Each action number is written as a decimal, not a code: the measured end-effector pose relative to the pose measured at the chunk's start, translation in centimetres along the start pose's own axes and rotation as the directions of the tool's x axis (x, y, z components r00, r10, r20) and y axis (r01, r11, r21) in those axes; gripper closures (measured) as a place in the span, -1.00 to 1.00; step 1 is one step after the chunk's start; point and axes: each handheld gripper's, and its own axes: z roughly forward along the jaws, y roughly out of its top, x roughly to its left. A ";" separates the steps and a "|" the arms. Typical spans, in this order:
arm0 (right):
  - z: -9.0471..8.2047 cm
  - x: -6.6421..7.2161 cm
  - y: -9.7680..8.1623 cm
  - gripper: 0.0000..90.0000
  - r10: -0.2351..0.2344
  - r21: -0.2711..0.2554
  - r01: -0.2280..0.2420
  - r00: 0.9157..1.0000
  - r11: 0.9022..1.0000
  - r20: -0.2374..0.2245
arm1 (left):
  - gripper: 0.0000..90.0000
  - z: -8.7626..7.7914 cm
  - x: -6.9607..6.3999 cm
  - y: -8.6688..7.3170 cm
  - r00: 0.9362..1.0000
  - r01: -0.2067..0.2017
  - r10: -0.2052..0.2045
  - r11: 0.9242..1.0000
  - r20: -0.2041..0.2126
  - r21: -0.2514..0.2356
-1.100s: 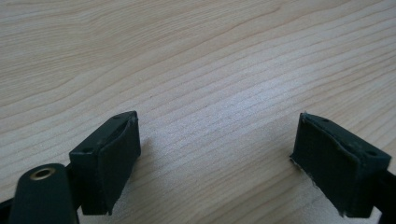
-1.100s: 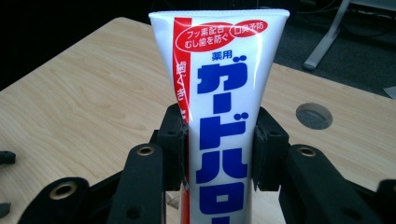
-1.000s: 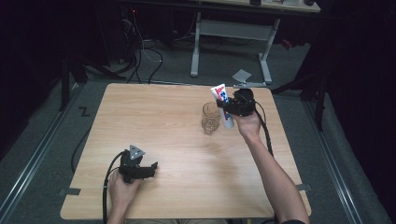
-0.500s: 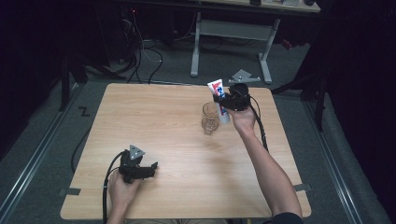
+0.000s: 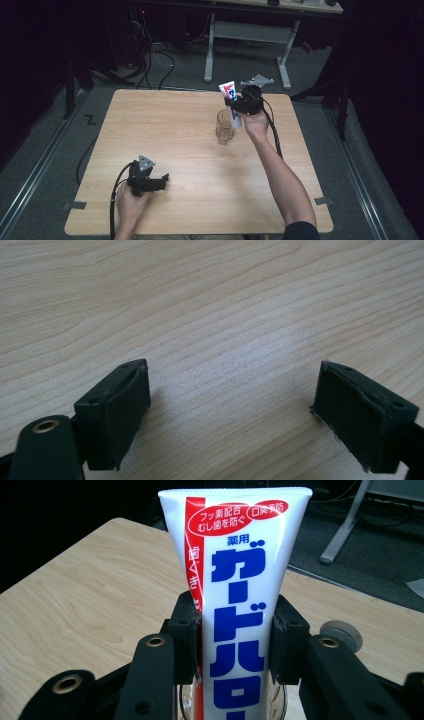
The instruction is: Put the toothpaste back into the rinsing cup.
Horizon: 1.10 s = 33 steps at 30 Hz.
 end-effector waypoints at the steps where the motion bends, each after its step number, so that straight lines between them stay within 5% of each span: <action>1: 0.1 0.0 0.1 0.39 -0.003 -0.004 0.003 1.000 1.000 0.003 | -0.66 0.0 0.0 0.0 1.000 0.000 0.000 1.000 0.000 0.000; 29: 1.8 1.1 0.8 0.38 -0.027 -0.033 0.027 1.000 0.999 0.014 | -0.66 0.0 0.0 0.0 1.000 -0.005 0.005 1.000 -0.001 0.000; 33: 1.8 0.9 0.8 0.38 0.006 -0.051 -0.007 1.000 0.999 -0.008 | -0.66 0.0 0.0 0.0 1.000 -0.004 0.004 1.000 -0.001 0.000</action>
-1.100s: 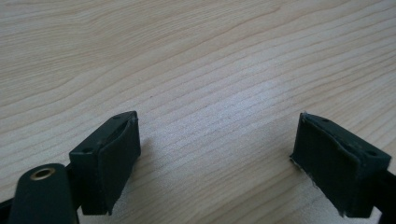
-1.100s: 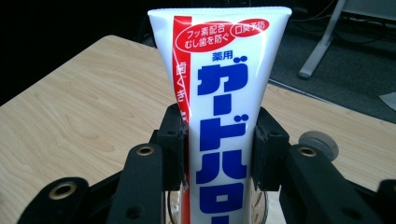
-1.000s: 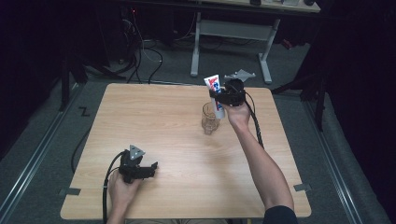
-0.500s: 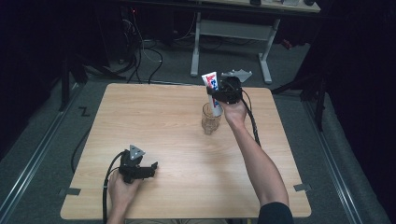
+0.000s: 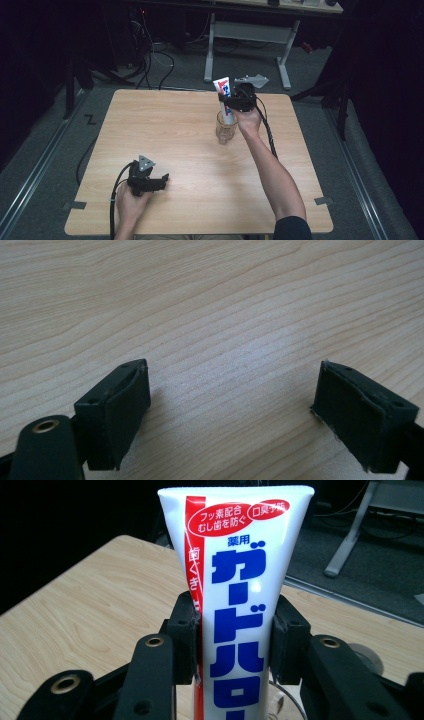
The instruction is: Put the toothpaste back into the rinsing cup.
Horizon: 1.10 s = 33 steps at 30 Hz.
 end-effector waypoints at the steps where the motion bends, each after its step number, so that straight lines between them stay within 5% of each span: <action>1: 0.1 0.0 0.0 0.38 0.012 -0.005 -0.012 1.000 1.000 -0.002 | -0.66 0.0 0.0 0.0 1.000 0.001 -0.001 1.000 0.000 0.000; 33: 1.0 -0.9 -1.1 0.35 0.005 0.022 -0.006 0.999 1.000 0.043 | -0.66 0.0 0.0 0.0 1.000 0.006 -0.006 1.000 0.001 -0.001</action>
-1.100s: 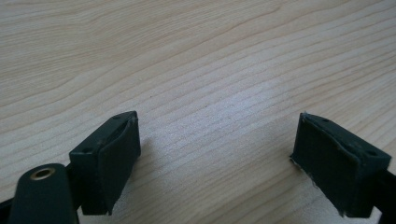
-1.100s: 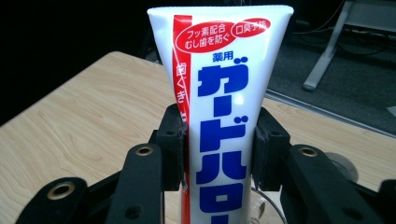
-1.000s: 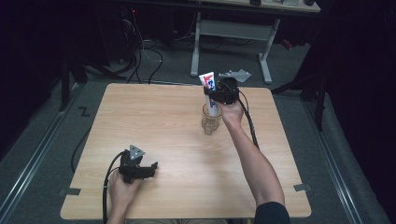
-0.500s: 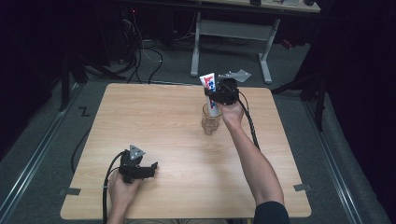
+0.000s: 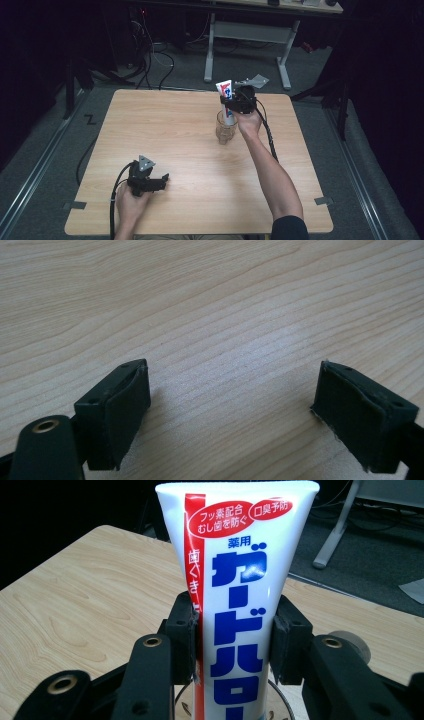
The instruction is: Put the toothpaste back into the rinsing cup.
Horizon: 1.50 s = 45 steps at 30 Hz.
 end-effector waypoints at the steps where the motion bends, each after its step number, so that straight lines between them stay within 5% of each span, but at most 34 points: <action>1: 0.0 0.0 0.0 0.35 -0.001 0.001 0.001 1.000 1.000 0.000 | -0.66 0.0 0.0 0.0 1.000 0.000 0.000 1.000 0.000 0.000; 45: 1.1 0.1 -2.4 0.33 -0.022 0.067 0.020 0.999 0.998 0.026 | -0.66 0.0 0.0 0.0 1.000 -0.002 0.002 1.000 0.000 0.001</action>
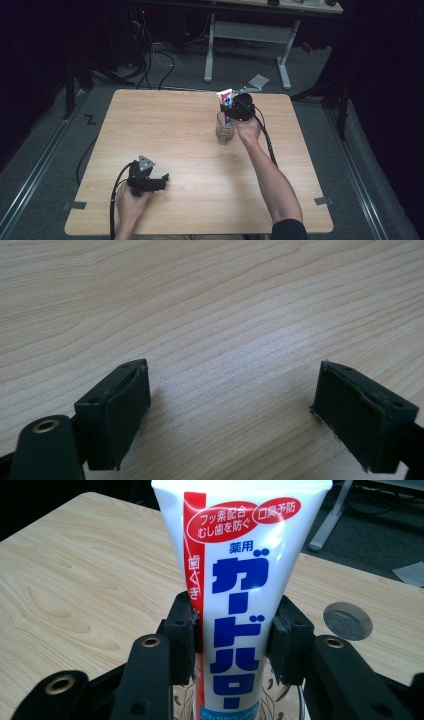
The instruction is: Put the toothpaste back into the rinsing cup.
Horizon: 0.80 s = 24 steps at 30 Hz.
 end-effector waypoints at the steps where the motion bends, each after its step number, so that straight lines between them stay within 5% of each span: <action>1: 0.0 0.0 0.0 0.33 -0.005 0.003 0.005 1.000 1.000 0.000 | -0.66 0.0 0.0 0.0 1.000 0.000 0.000 1.000 0.000 0.000; 24: 0.5 0.1 -1.1 0.32 -0.011 0.029 0.011 1.000 1.000 0.000 | -0.66 0.0 0.0 0.0 1.000 0.002 -0.002 1.000 0.000 -0.002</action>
